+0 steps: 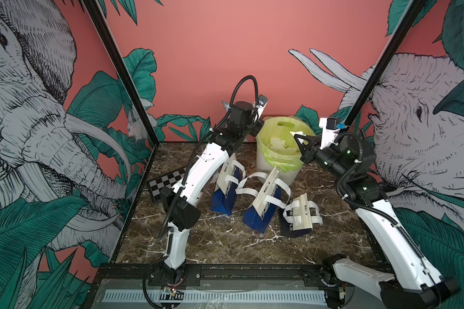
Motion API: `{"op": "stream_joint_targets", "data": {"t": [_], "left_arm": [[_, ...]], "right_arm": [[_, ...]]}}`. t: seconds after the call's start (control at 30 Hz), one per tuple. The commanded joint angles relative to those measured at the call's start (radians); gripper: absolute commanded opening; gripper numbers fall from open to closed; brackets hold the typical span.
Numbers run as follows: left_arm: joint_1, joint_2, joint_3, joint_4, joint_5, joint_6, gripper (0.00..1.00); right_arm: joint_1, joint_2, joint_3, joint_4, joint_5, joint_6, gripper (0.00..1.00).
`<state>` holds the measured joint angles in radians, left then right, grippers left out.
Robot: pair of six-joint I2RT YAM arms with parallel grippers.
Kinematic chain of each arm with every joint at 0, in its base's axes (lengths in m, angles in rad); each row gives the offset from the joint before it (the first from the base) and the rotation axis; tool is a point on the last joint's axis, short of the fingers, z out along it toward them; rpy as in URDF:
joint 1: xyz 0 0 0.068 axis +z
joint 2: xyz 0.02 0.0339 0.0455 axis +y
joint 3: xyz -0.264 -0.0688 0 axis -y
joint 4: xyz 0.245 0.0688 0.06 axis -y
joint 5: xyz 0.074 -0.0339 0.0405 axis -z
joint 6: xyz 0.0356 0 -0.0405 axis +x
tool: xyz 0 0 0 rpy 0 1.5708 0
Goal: Shred takeout receipts and throw away
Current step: Shred the takeout receipt, then place the takeout receipt in the trash bin.
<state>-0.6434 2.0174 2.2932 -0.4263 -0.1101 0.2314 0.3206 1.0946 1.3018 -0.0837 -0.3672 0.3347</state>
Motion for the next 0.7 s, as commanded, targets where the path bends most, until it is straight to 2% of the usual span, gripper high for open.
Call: {"op": "stream_joint_targets", "data": {"t": [0.0, 0.07, 0.17, 0.23, 0.4, 0.43, 0.5, 0.6, 0.67], "left_arm": [[-0.066, -0.117, -0.118, 0.114, 0.238, -0.051, 0.0], [-0.099, -0.154, -0.186, 0.191, 0.333, -0.045, 0.0], [-0.101, -0.137, -0.179, 0.202, 0.515, -0.098, 0.0], [-0.103, -0.109, -0.159, 0.187, 0.55, -0.119, 0.0], [-0.102, -0.032, -0.09, 0.117, 0.538, -0.125, 0.0], [-0.103, -0.021, -0.076, 0.103, 0.537, -0.12, 0.0], [-0.103, 0.006, -0.043, 0.07, 0.525, -0.118, 0.13], [-0.101, 0.031, -0.012, 0.045, 0.475, -0.118, 0.25], [-0.102, 0.042, 0.006, 0.028, 0.451, -0.118, 0.41]], "right_arm": [[-0.043, 0.045, 0.004, -0.017, 0.019, -0.026, 0.0], [-0.08, 0.093, 0.004, 0.024, -0.019, 0.011, 0.0], [-0.113, 0.162, 0.039, 0.033, -0.026, 0.027, 0.0], [-0.134, 0.191, 0.033, 0.055, -0.026, 0.046, 0.0], [-0.16, 0.246, 0.04, 0.081, -0.044, 0.053, 0.0], [-0.161, 0.252, 0.044, 0.073, -0.038, 0.046, 0.06], [-0.164, 0.262, 0.045, 0.058, -0.011, 0.033, 0.27], [-0.17, 0.273, 0.044, 0.054, -0.014, 0.025, 0.37], [-0.171, 0.284, 0.052, 0.048, -0.024, 0.022, 0.46]]}}
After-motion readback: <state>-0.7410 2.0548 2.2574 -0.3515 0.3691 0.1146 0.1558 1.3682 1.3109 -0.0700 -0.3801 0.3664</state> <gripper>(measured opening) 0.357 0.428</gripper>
